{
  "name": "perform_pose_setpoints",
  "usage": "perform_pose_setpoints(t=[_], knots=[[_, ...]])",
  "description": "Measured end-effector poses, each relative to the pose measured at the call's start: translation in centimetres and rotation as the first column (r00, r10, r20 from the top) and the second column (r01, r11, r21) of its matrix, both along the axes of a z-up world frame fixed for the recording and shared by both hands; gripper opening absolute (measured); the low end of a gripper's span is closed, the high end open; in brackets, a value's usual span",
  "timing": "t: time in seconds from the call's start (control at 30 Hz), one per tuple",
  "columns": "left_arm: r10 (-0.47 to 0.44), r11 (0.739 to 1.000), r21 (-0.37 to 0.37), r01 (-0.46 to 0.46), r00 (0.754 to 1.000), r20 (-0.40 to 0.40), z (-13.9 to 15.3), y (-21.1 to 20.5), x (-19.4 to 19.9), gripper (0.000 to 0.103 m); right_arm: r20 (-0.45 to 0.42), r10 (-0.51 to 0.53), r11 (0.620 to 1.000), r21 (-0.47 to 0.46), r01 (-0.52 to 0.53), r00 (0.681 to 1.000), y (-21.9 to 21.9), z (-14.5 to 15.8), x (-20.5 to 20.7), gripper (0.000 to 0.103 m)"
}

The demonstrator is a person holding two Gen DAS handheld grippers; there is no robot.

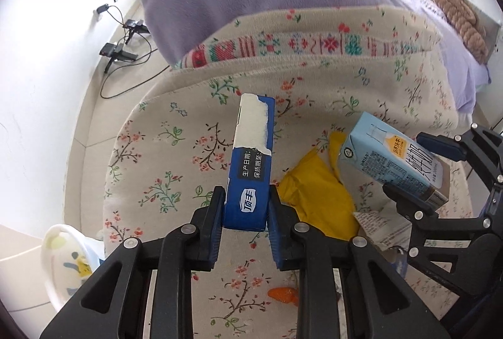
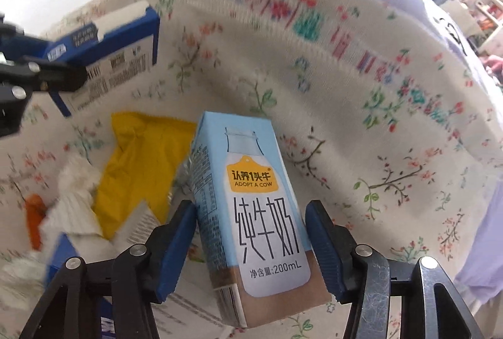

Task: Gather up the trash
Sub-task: 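Carry both cartons toward the white basin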

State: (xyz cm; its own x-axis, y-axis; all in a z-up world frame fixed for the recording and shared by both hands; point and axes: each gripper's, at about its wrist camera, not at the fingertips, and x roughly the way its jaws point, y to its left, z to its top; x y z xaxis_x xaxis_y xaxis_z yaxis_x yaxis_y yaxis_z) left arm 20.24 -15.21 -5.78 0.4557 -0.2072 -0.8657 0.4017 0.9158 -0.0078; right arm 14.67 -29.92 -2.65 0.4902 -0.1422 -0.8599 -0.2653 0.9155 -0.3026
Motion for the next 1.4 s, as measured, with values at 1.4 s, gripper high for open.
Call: perform_pose_setpoints(t=[1.4], knots=[[0.438, 0.877, -0.144, -0.459, 0.886, -0.155, 1.2, 26.3, -4.0, 0.027, -0.041, 0.074, 0.917, 0.396, -0.052, 0.996, 18.5, 0.9, -0.5, 0.062]])
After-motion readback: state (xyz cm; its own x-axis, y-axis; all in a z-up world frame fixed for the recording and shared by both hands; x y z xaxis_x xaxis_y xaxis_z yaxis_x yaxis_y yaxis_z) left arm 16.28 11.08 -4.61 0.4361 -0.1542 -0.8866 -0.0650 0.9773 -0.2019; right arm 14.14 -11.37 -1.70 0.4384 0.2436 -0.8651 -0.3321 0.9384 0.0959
